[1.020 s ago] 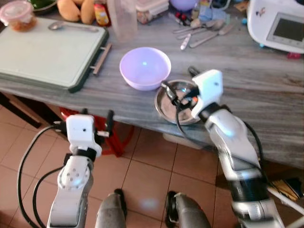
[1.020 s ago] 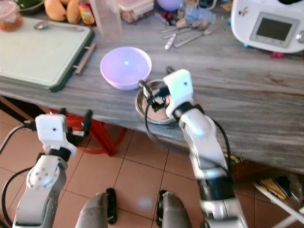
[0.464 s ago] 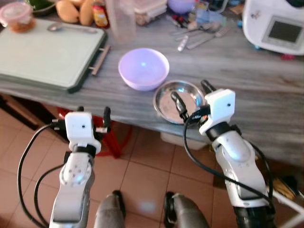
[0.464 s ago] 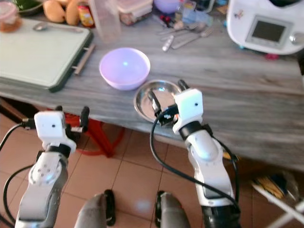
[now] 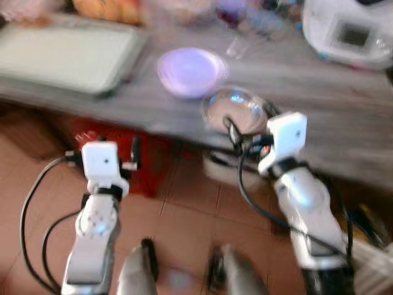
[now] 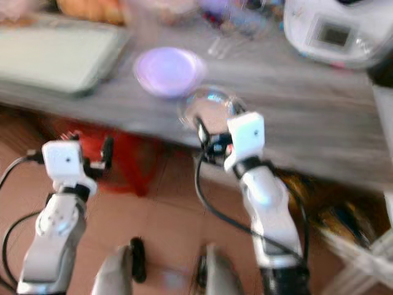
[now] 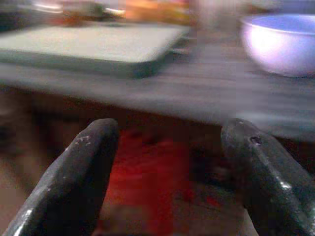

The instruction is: Setting the table

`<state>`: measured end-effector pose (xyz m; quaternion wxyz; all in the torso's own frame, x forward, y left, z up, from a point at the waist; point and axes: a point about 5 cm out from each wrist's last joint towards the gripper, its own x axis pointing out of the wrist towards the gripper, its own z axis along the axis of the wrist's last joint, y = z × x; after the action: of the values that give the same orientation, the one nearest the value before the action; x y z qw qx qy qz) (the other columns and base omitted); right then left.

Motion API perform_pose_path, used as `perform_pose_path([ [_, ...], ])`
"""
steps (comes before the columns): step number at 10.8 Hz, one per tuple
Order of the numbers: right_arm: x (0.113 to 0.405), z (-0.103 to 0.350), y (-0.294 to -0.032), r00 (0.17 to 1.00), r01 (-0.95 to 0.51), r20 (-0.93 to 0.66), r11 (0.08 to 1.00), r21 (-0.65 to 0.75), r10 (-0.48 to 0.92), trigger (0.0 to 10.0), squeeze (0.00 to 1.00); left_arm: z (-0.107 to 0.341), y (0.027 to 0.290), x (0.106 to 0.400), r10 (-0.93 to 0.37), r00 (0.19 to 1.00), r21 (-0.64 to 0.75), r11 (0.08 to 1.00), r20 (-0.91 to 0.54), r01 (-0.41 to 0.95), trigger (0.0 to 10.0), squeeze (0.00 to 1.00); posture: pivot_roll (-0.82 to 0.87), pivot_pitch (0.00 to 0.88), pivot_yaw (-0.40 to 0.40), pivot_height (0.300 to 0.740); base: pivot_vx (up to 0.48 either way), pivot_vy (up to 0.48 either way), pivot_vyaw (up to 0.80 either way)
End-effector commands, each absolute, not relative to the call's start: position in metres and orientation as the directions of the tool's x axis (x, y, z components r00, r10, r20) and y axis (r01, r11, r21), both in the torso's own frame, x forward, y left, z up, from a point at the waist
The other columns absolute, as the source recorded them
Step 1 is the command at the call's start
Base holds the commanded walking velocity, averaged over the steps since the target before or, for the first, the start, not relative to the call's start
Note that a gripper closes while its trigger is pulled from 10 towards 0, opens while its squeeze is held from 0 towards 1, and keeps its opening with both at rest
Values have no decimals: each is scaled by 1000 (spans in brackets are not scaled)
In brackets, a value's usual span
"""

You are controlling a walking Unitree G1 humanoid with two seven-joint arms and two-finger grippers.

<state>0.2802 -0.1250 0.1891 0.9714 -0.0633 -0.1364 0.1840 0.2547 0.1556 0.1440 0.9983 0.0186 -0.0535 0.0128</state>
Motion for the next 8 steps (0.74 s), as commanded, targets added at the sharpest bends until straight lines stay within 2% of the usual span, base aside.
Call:
perform_pose_path([
  [1,278,184,-127,904,-337,220,928,-162,366,10000,0,135,158,251,32,997,40,999,64,-35,10000,0,-9,192,-17,740,-337,0,0],
  [4,286,176,-141,934,-271,191,948,-169,301,10000,0,133,152,257,-9,998,42,999,62,6,10000,0,-22,168,1,740,-289,0,0],
  [6,291,152,-154,967,-192,115,946,-262,228,10000,0,131,156,263,-18,998,54,998,58,15,10000,0,-19,144,26,740,0,0,0],
  [7,289,153,-154,973,-162,119,956,-244,196,10000,0,129,161,262,2,999,70,998,53,-5,10000,0,-20,136,12,740,0,0,0],
  [8,284,153,-162,987,-66,131,975,-211,95,10000,0,124,166,258,32,998,54,998,56,-35,10000,0,-21,131,5,740,0,0,0],
])
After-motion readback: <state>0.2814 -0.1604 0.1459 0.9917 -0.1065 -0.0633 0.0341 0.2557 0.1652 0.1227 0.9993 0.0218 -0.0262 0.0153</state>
